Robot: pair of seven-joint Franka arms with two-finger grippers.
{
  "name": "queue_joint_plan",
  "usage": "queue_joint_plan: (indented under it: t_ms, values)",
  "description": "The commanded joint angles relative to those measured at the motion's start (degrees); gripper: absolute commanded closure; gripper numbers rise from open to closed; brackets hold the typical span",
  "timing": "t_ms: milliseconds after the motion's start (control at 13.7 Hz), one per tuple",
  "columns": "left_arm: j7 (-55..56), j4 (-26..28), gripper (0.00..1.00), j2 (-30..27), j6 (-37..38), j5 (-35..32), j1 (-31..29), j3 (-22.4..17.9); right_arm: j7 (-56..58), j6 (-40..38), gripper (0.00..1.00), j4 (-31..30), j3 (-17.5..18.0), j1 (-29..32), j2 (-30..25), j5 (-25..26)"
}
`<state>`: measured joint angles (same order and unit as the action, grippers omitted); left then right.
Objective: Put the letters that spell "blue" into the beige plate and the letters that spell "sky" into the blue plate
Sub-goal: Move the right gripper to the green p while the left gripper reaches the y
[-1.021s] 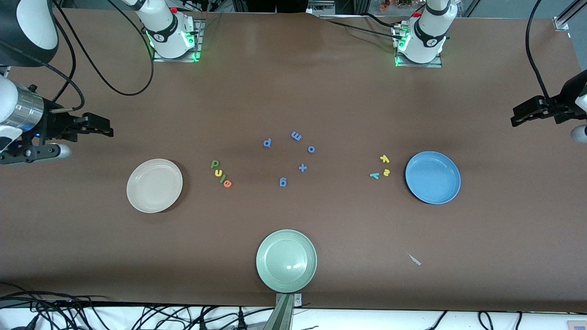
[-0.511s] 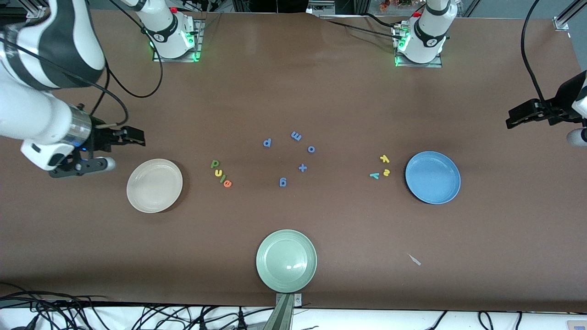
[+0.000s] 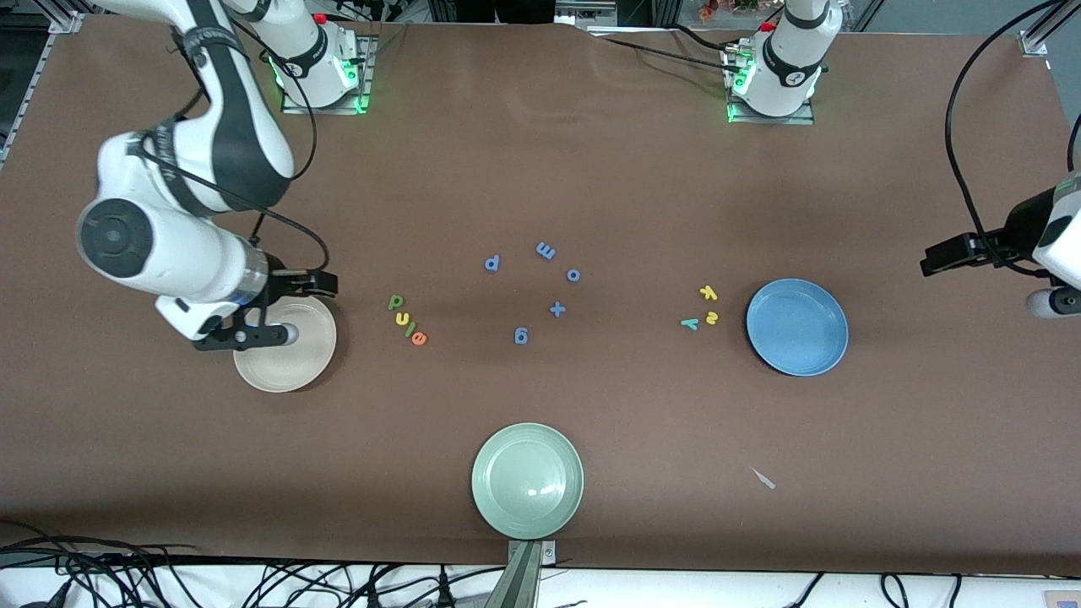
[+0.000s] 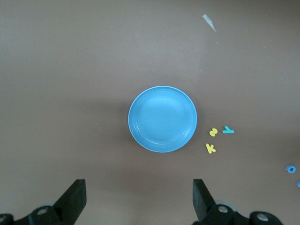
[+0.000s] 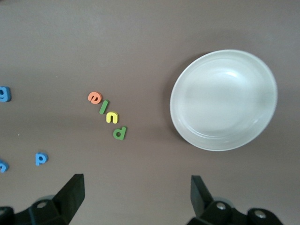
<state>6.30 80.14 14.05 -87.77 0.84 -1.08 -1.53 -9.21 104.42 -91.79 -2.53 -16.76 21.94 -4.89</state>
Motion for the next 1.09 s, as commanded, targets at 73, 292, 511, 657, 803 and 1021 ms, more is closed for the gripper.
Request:
queue_joint_plan:
  t_ms: [73, 292, 511, 657, 803, 1021]
  values:
    - [0.29, 6.07, 0.0, -1.13, -5.47, 1.36, 0.02, 0.3, -3.17, 7.09, 0.0, -7.69, -0.28, -1.87, -1.55, 0.14]
    - [8.53, 11.95, 0.0, -1.13, -12.66, 1.19, 1.25, 2.48, -6.16, 13.5, 0.0, -13.83, -0.2, -4.33, -2.17, 0.23]
    - [13.47, 17.4, 0.0, -1.13, -18.38, 1.27, 1.43, 4.95, -6.52, 22.29, 0.0, -21.04, -0.02, -4.86, -2.6, 0.23]
    - [17.58, 22.58, 0.0, -1.13, -24.6, 1.45, 1.43, 7.32, -6.52, 27.91, 0.0, -25.53, -0.02, -6.26, -2.61, 0.23]
    - [26.79, 28.55, 0.0, -0.95, -33.65, 1.45, 1.52, 10.92, -6.43, 31.97, 0.0, -28.44, -0.02, -7.32, -2.08, 0.23]
    - [37.09, 32.98, 0.0, 0.53, -39.14, 1.36, 1.61, 13.39, -5.12, 33.91, 0.0, -29.06, -0.02, -8.37, -1.29, 0.23]
